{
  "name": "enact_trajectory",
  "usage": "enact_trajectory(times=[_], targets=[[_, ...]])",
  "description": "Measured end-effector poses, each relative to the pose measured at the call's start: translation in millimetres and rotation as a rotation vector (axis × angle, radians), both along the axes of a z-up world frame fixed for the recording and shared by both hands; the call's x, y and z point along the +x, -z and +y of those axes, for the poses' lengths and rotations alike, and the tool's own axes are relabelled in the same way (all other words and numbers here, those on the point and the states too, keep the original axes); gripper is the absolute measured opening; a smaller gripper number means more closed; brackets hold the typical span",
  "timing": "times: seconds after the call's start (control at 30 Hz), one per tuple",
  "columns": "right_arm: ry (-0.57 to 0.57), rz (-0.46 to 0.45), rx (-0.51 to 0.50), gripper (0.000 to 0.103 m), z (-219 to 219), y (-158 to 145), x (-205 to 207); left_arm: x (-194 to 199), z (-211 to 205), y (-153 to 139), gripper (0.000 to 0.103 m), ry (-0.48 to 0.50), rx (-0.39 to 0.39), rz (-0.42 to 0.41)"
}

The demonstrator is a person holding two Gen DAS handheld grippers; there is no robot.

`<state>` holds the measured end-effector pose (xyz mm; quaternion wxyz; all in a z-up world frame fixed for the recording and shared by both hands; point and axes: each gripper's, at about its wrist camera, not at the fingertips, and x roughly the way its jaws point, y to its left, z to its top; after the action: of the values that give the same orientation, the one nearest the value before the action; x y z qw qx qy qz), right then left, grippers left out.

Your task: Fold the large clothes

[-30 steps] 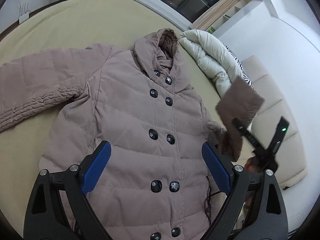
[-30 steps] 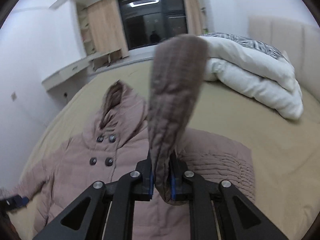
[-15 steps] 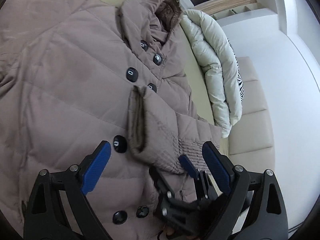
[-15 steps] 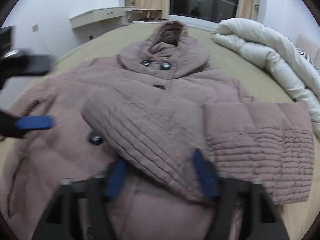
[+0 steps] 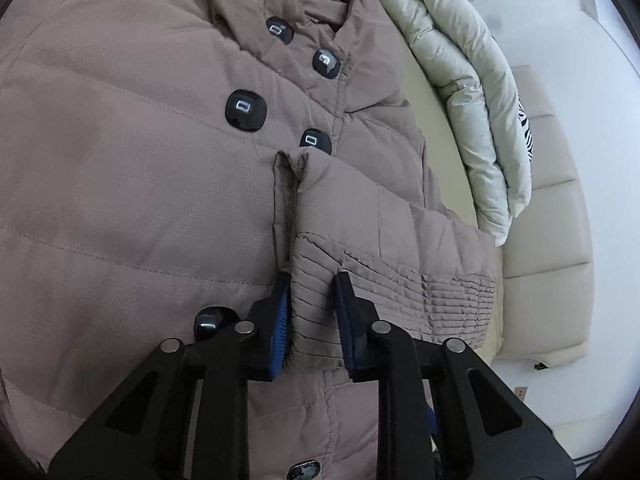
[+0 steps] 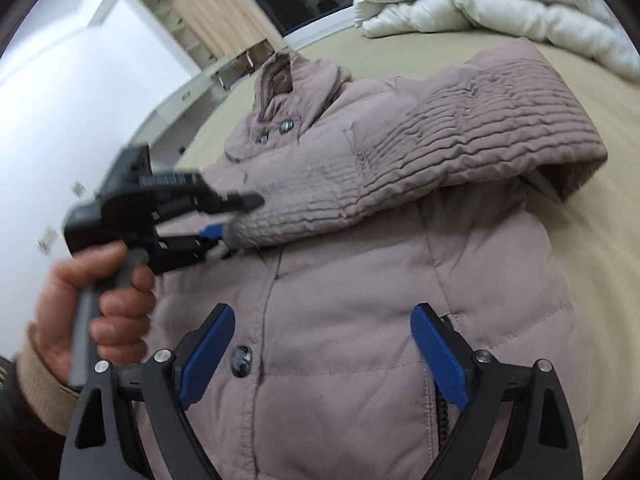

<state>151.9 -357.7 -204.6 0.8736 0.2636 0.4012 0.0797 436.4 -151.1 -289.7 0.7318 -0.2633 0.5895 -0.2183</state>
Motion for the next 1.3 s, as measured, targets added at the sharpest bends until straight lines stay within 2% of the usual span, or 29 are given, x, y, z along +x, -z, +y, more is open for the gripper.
enact_trajectory(times=[0.1, 0.3, 0.4, 0.57, 0.67, 0.8, 0.87, 1.07, 1.13, 1.17, 1.3], targets=[[0.071, -0.027, 0.147, 0.093, -22.9, -3.3, 1.6, 2.6, 8.3, -22.1, 0.013, -0.018, -0.003, -0.057], [0.226, -0.049, 0.526, 0.093, -72.0, 6.2, 10.8, 13.5, 82.7, -73.7, 0.013, -0.200, -0.029, -0.188], [0.289, -0.044, 0.695, 0.093, -82.8, 17.9, 19.1, 19.8, 123.8, -75.1, 0.012, -0.290, -0.029, -0.188], [0.315, -0.030, 0.843, 0.093, -77.1, 27.6, 42.2, 18.1, 169.6, -59.8, 0.012, -0.390, -0.033, -0.157], [0.327, -0.019, 0.862, 0.093, -75.2, 30.3, 64.8, 16.0, 182.2, -52.5, 0.012, -0.403, -0.033, -0.144], [0.340, 0.042, 0.933, 0.093, -81.7, 43.0, 92.7, 17.1, 187.3, -46.3, 0.012, -0.410, -0.031, -0.134], [0.374, 0.066, 0.918, 0.093, -85.4, 46.6, 112.6, 14.5, 190.7, -45.1, 0.012, -0.406, -0.013, -0.137], [0.520, -0.043, 0.816, 0.092, -137.7, 33.1, 133.3, 11.4, 185.8, -34.1, 0.012, -0.398, 0.036, -0.116], [0.538, -0.049, 0.818, 0.087, -154.8, 36.4, 134.1, 10.5, 182.7, -26.9, 0.012, -0.392, 0.044, -0.105], [0.538, -0.036, 0.870, 0.084, -162.5, 46.3, 134.7, 10.2, 180.5, -22.8, 0.012, -0.390, 0.049, -0.100], [0.517, -0.048, 0.914, 0.065, -172.3, 72.0, 126.0, 9.3, 178.7, -10.4, 0.012, -0.388, 0.066, -0.079]])
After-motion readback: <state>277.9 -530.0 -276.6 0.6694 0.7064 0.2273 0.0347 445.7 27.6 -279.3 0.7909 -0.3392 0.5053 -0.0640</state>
